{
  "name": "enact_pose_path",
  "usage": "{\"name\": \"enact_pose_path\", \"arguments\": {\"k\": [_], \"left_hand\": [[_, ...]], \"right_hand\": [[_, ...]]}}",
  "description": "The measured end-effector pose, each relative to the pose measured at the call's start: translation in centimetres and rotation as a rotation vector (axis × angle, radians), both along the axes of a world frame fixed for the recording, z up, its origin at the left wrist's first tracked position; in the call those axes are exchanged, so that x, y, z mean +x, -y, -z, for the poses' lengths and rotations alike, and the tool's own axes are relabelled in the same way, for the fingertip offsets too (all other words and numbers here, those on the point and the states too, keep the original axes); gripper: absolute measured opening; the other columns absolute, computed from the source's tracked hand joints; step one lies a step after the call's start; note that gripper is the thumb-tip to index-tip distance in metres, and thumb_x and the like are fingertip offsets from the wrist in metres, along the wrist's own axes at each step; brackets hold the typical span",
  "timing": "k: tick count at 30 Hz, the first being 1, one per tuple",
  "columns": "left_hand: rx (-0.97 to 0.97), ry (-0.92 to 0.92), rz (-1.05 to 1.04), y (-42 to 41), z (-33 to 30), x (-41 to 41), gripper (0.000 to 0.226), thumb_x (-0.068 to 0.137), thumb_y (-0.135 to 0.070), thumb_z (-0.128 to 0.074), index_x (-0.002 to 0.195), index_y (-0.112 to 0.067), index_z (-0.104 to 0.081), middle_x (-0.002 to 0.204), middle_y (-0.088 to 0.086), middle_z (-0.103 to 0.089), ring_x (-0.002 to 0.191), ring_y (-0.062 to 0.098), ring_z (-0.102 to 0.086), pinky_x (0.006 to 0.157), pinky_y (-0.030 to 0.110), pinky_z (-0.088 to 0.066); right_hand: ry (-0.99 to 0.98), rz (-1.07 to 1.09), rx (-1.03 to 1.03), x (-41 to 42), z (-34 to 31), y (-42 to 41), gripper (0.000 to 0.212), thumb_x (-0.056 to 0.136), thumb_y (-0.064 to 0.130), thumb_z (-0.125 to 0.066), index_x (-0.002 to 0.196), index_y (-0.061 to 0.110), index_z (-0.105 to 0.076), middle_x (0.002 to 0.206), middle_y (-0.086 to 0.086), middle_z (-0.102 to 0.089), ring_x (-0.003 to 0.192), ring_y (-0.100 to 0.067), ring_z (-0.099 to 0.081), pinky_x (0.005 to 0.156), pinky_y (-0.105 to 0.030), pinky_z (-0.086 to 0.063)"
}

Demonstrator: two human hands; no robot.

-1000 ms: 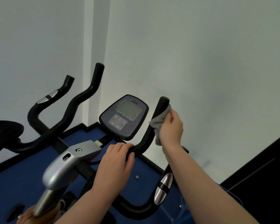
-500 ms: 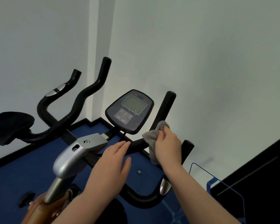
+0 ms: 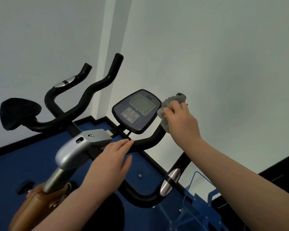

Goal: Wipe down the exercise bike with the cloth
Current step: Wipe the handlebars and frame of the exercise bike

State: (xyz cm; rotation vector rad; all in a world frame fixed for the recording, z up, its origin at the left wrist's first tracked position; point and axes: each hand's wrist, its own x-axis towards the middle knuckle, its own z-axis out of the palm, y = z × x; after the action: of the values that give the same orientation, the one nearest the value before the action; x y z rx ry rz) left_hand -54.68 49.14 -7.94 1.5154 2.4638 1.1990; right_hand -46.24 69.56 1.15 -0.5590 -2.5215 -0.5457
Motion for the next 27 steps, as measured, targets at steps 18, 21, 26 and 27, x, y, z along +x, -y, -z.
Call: {"name": "enact_pose_path", "arguments": {"k": [18, 21, 26, 27], "left_hand": [[0.003, 0.168, -0.318, 7.0, 2.8, 3.9, 0.045, 0.094, -0.041, -0.039, 0.137, -0.027, -0.044, 0.138, -0.015, -0.046, 0.127, 0.001, -0.037, 0.104, 0.015, -0.025], [0.032, 0.23, -0.368, 7.8, 3.4, 5.0, 0.047, 0.092, -0.048, -0.031, 0.133, -0.03, -0.044, 0.131, -0.019, -0.047, 0.12, -0.006, -0.038, 0.098, 0.011, -0.024], [0.07, 0.317, -0.443, 9.3, 4.2, 6.0, 0.042, 0.092, -0.051, -0.031, 0.129, -0.036, -0.043, 0.115, -0.029, -0.041, 0.103, -0.018, -0.034, 0.088, 0.009, -0.028], [0.071, 0.33, -0.445, 9.4, 4.3, 6.1, 0.042, 0.092, -0.051, -0.031, 0.129, -0.036, -0.043, 0.113, -0.029, -0.041, 0.101, -0.019, -0.035, 0.085, 0.007, -0.028]], "right_hand": [[-0.23, -0.125, -0.662, -0.9, 7.8, 11.7, 0.025, 0.098, 0.023, -0.043, 0.105, 0.01, -0.064, 0.103, 0.001, -0.047, 0.076, -0.019, -0.055, 0.071, -0.032, -0.049], [-0.172, -0.193, -0.663, -1.8, 8.2, 12.8, 0.025, 0.097, 0.021, -0.046, 0.107, 0.009, -0.064, 0.108, -0.004, -0.051, 0.082, -0.023, -0.058, 0.074, -0.037, -0.051], [0.024, -0.46, -0.729, -1.2, 9.0, 14.6, 0.019, 0.094, 0.019, -0.052, 0.105, 0.012, -0.066, 0.105, 0.001, -0.051, 0.083, -0.019, -0.057, 0.074, -0.032, -0.049], [0.086, -0.51, -0.749, -1.1, 9.3, 15.2, 0.019, 0.094, 0.019, -0.052, 0.105, 0.013, -0.066, 0.104, 0.003, -0.05, 0.084, -0.017, -0.057, 0.075, -0.032, -0.049]]}}
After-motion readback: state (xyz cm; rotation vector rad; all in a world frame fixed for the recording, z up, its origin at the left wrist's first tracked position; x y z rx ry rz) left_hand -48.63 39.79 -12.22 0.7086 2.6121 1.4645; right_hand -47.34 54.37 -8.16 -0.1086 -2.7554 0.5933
